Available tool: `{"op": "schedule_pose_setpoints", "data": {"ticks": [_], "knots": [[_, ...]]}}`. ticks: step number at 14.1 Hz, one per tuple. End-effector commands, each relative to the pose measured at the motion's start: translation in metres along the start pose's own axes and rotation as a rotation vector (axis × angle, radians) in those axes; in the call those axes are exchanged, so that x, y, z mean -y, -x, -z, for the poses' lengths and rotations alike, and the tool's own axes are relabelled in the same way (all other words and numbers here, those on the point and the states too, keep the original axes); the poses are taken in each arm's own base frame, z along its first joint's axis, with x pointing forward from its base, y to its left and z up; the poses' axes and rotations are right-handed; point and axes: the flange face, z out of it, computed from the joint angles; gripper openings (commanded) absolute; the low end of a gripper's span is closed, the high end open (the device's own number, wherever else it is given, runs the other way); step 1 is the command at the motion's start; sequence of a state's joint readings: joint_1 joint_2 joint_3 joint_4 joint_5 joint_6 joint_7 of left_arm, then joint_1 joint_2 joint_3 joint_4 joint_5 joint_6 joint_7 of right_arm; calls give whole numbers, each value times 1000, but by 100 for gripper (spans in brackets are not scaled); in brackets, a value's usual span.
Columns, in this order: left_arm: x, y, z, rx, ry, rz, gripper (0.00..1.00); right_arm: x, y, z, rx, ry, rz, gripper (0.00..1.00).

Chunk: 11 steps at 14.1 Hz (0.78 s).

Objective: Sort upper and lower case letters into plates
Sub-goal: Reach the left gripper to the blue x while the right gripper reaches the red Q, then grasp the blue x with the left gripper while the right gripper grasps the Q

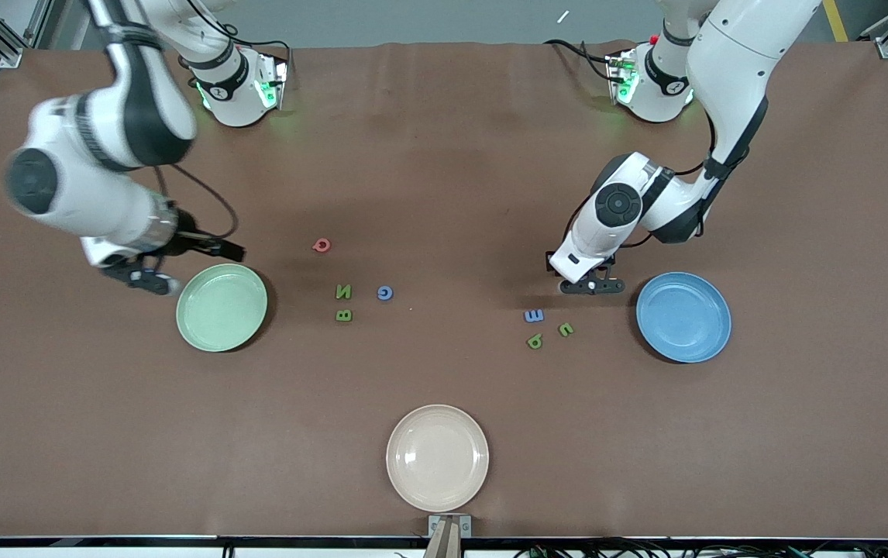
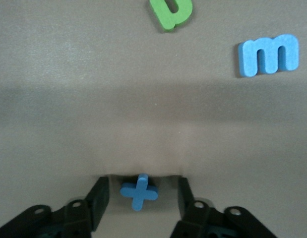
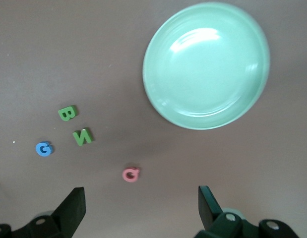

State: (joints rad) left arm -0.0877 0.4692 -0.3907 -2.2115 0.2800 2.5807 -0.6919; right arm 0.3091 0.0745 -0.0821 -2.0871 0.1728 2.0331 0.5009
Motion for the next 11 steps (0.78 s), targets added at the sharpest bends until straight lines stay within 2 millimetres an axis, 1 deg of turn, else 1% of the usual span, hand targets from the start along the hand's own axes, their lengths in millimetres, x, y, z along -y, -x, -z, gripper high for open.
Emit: {"op": "schedule_pose_setpoints", "data": {"ticks": [1,2,4,5,6,8,10,11], "knots": [[-1,-1,-1,-22,6,17,52,3,35,-43,-49,-14,-42,100],[-2,-1,-1,-26,1,10,48,6,43,-55,-55,-12,-57,100],[-1,-2,-2,-31,1,2,40,24,63,-76,-74,-5,-72,100],[-1,-1,-2,-32,0,2,37,27,71,-87,-89,5,-73,100],[0,-2,-2,-32,0,2,35,27,76,-98,-109,17,-77,100],[1,-2,-2,-32,-1,5,26,30,79,-118,-123,29,-81,100],[1,-4,2,-40,0,7,22,39,83,-142,-133,33,-93,100],[3,-5,6,-44,-3,10,20,39,85,-153,-141,31,-105,100]]}}
